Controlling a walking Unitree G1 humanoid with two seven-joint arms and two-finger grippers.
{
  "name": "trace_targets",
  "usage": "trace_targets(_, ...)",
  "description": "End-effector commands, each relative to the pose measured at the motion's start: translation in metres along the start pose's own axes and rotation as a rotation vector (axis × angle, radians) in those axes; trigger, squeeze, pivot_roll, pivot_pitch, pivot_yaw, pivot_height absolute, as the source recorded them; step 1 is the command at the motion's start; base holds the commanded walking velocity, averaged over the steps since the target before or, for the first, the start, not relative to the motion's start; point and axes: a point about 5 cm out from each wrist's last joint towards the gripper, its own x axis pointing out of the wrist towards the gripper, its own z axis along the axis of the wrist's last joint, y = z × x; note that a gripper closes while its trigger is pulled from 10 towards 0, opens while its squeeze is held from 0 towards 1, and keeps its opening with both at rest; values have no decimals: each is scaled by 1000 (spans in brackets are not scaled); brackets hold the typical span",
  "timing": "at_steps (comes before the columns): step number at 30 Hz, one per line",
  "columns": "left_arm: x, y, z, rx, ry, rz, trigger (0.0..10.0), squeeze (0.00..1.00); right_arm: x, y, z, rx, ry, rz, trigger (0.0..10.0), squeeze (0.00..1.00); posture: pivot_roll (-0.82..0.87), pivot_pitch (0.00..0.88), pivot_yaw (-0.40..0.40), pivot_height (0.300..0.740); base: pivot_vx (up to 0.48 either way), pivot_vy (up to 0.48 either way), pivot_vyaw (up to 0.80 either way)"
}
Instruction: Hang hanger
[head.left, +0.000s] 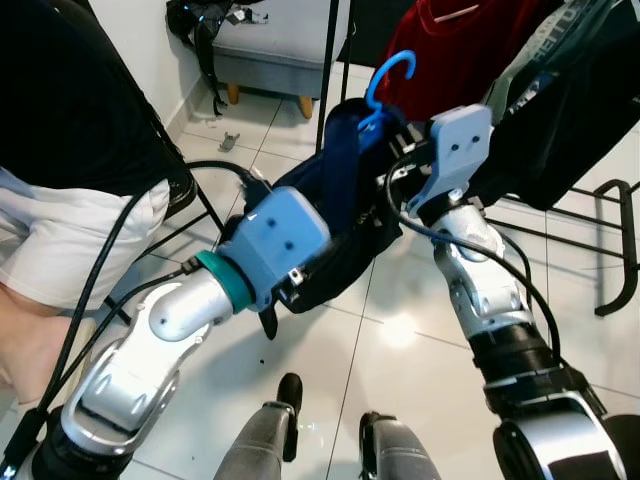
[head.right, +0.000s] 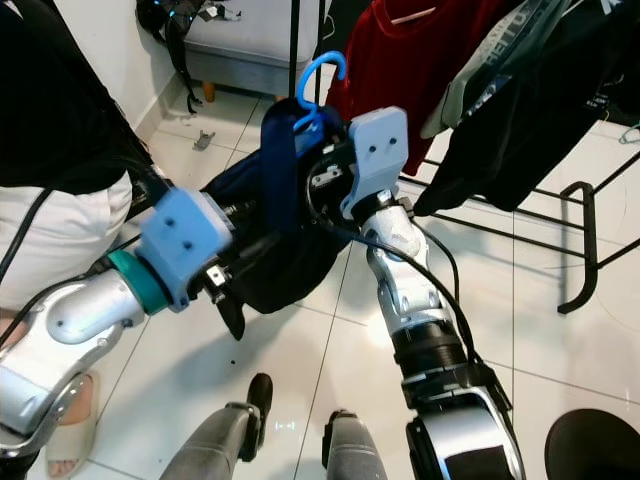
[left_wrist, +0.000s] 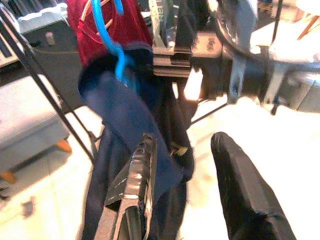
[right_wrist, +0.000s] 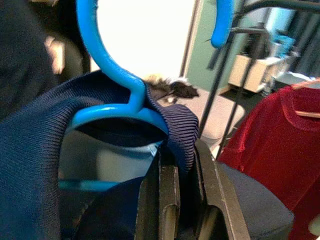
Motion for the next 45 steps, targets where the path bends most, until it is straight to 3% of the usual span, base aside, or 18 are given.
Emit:
trace_targets(1,-1,2,0,-35,21,-3,10000,0,-1,6,7,-49,-43,66,10000,0,-8,198,56,740,0,0,0)
trace_targets(5,3,14,-5,-9,56,92,10000,0,-2,12,9,-87,-53,131,10000,0,-11,194,53,740,0,0,0)
trace_targets(9,1,26,-23,15,179,178,10000,0,-3,19,13,-107,-75,195,10000,0,-17,189,39,740,0,0,0)
trace_targets(10,-2,27,-29,18,226,179,10000,263,-2,20,15,-104,-85,207,10000,0,-14,189,38,740,0,0,0)
trace_targets(12,-2,27,-29,18,226,179,10000,263,-2,20,15,-104,-85,207,10000,0,-14,189,38,740,0,0,0)
trace_targets(13,-4,26,-33,16,253,175,10000,1000,-2,21,17,-102,-90,212,10000,0,-14,189,38,740,0,0,0)
trace_targets(19,-11,28,-39,-32,302,216,10000,1000,1,23,22,-94,-109,227,10000,0,-5,182,29,740,0,0,0)
trace_targets(20,-14,30,-41,-65,331,239,10000,749,2,24,23,-89,-117,233,10000,0,-3,181,27,740,0,0,0)
trace_targets(21,-14,30,-41,-65,331,239,10000,749,2,24,23,-89,-117,233,10000,0,-3,181,27,740,0,0,0)
trace_targets(22,-16,32,-43,-97,348,258,10000,0,3,26,24,-84,-123,241,10000,0,0,179,26,740,0,0,0)
trace_targets(25,-15,34,-43,-151,372,284,10000,0,3,30,26,-77,-130,268,10000,0,1,178,26,740,0,0,0)
trace_targets(26,-14,34,-44,-155,376,286,8235,0,3,31,26,-77,-131,274,10000,0,1,178,26,740,0,0,0)
trace_targets(27,-14,35,-44,-158,384,290,2196,0,2,33,26,-77,-133,282,10000,0,1,178,26,740,0,0,0)
trace_targets(30,-13,35,-45,-161,390,292,2196,0,2,34,27,-77,-134,288,10000,0,1,178,26,740,0,0,0)
trace_targets(31,-13,35,-45,-164,397,294,0,0,2,34,27,-76,-135,294,10000,0,1,178,26,740,0,0,0)
trace_targets(36,-14,34,-46,-190,413,299,0,0,1,35,27,-78,-136,306,10000,0,1,177,29,740,0,0,0)
trace_targets(41,-13,28,-43,-359,383,264,0,0,0,35,25,-73,-124,323,10000,0,0,181,31,740,0,0,0)
trace_targets(45,-11,26,-39,-392,357,249,0,0,-1,34,24,-66,-119,317,10000,0,1,183,33,740,0,0,0)
